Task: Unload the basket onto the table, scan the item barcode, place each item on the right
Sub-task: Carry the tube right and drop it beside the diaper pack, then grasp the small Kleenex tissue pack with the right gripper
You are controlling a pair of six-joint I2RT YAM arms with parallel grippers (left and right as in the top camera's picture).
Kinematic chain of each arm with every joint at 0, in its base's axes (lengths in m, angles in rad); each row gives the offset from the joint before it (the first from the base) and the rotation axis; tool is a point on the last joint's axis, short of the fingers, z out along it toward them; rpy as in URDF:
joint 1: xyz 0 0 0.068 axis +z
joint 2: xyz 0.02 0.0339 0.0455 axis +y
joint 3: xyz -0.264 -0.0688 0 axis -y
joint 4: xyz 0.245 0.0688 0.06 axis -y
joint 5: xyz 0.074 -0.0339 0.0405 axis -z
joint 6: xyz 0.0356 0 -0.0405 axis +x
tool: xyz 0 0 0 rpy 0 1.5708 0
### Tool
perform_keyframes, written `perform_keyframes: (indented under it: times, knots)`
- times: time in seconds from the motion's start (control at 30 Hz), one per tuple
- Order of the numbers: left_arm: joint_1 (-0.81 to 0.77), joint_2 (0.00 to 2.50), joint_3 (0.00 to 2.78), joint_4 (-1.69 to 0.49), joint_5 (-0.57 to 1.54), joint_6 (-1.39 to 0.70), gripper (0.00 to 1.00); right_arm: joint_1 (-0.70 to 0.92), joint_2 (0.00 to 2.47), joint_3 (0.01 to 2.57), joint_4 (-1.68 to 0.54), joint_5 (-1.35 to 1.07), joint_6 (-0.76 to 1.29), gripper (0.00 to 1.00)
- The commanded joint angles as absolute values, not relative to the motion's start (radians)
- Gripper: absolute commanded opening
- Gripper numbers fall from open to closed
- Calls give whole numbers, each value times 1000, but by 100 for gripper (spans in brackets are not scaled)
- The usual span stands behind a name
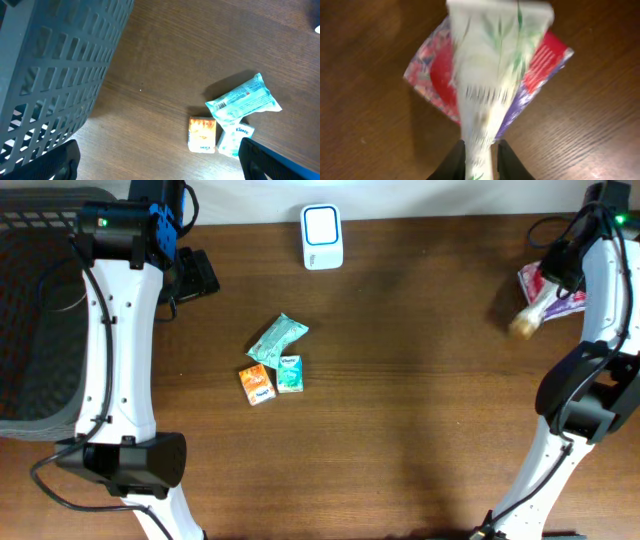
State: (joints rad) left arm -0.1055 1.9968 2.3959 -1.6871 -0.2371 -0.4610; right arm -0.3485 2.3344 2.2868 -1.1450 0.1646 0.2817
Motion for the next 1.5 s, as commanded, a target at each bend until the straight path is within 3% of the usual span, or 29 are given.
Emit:
perform_keyframes:
  times: [0.0, 0.03, 0.13, 0.2, 0.27, 0.33, 0.37, 0.4, 0.43, 0.57, 0.6, 0.83, 1.07, 1.13, 1.27, 1.37, 1.43, 1.47]
  knots:
    - [-109, 1970, 2407, -1688, -248, -462, 99, -381, 2297, 2287, -1182, 268, 342, 13]
    - [-109, 1970, 2407, -1688, -248, -462, 99, -408, 2297, 2287, -1204, 262, 352, 19]
    - [-109, 1970, 2407, -1688, -248, -462, 99, -427, 2297, 2287, -1248, 94, 284, 22]
    - [-109, 1970, 2407, -1688, -248, -462, 99, -417, 2297, 2287, -1281, -103, 284, 26]
    - [-109, 1970, 2407, -1688, -248, -462, 99, -382, 2297, 2287, -1299, -429, 127, 31]
    - [-109, 1970, 2407, -1688, -248, -462, 99, -324, 2297, 2287, -1321, -475, 88, 34]
    - [-109, 1970, 2407, -1688, -248, -462, 99, -287, 2297, 2287, -1333, -476, 82, 40]
    - [-109, 1970, 2407, -1688, -248, -462, 99, -244, 2297, 2287, -1354, -476, 82, 57]
    - [-109, 1970, 2407, -1688, -248, -462, 99, -199, 2297, 2287, -1382, -476, 82, 82]
    - [-109, 1970, 2407, -1688, -248, -462, 99, 4, 2297, 2287, -1409, -475, 82, 91]
    - [-109, 1969, 2407, -1688, -248, -462, 99, 92, 2298, 2287, -1398, -472, 82, 99]
    - [-109, 1970, 2407, -1688, -248, -462, 99, 481, 2365, 2287, -1395, -380, 86, 99]
    - [-109, 1970, 2407, -1688, -248, -462, 99, 571, 2416, 2287, -1388, -296, 196, 99]
    - [-109, 1970, 2407, -1688, -248, -462, 99, 571, 2424, 2287, -1393, -302, 196, 64]
    - [-109, 1970, 2407, -1688, -248, -462, 99, 571, 2447, 2217, -1331, -345, 230, 50]
    - [-109, 1970, 2407, -1688, -248, -462, 99, 571, 2447, 2105, -1205, -468, 231, 50]
    - [-109, 1970, 2407, -1688, -248, -462, 99, 571, 2447, 2023, -1126, -479, 284, 44]
    - [-109, 1970, 2407, -1688, -248, -462, 99, 571, 2447, 1989, -1098, -480, 298, 35]
